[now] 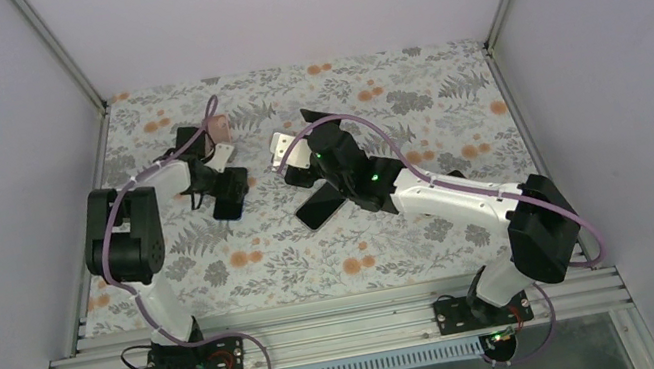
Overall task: Take the phone out of the phone case
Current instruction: Move the phone to the center of the board.
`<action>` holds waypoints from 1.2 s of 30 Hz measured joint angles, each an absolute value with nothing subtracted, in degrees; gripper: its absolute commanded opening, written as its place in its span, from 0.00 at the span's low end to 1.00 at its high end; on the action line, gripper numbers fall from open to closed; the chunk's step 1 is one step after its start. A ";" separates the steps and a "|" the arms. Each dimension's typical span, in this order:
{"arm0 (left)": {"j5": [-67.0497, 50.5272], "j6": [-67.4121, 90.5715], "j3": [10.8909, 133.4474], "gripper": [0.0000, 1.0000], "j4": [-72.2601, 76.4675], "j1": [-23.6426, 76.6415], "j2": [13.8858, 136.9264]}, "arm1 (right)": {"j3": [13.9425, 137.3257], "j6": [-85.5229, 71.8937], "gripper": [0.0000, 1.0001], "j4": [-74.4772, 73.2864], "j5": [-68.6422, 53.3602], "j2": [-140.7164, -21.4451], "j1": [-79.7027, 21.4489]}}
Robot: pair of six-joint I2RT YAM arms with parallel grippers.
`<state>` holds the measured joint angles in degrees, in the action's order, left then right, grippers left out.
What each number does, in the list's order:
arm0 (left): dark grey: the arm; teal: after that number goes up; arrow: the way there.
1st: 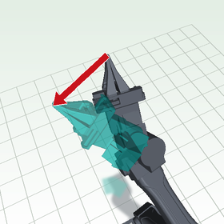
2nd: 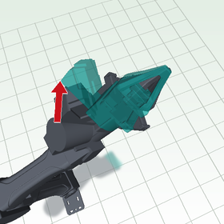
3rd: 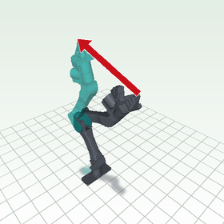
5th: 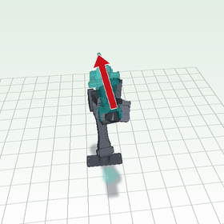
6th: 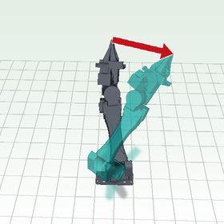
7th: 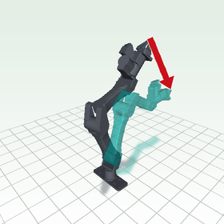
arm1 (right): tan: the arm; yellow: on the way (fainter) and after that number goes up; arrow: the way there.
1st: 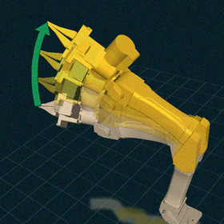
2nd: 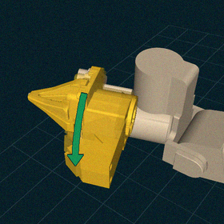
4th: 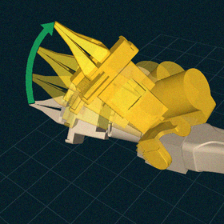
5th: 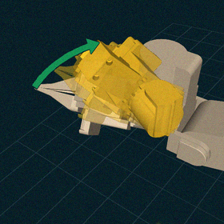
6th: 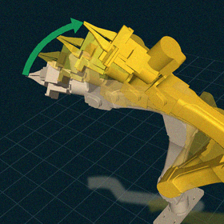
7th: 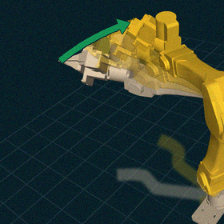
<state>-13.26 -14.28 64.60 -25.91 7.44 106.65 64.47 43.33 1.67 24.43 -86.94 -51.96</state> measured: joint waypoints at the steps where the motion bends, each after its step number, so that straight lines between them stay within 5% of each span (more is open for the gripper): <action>1: -12.80 -14.20 64.49 1.00 -25.50 7.77 106.67 | 64.47 43.31 0.99 1.67 24.43 -86.94 -51.96; 21: -4.73 -9.41 61.58 0.85 -18.83 8.36 106.43 | 64.49 43.18 0.99 1.63 24.23 -86.94 -51.66; 31: -4.54 -8.67 61.58 0.86 -18.92 5.98 106.43 | 64.49 43.16 0.99 1.63 24.05 -86.94 -51.55; 36: -4.47 -8.12 61.65 0.99 -19.09 4.99 106.45 | 64.49 43.13 0.99 1.65 24.01 -86.94 -51.53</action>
<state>-4.47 -8.12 61.65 -19.09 4.99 106.45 64.49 43.13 1.65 24.01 -86.94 -51.53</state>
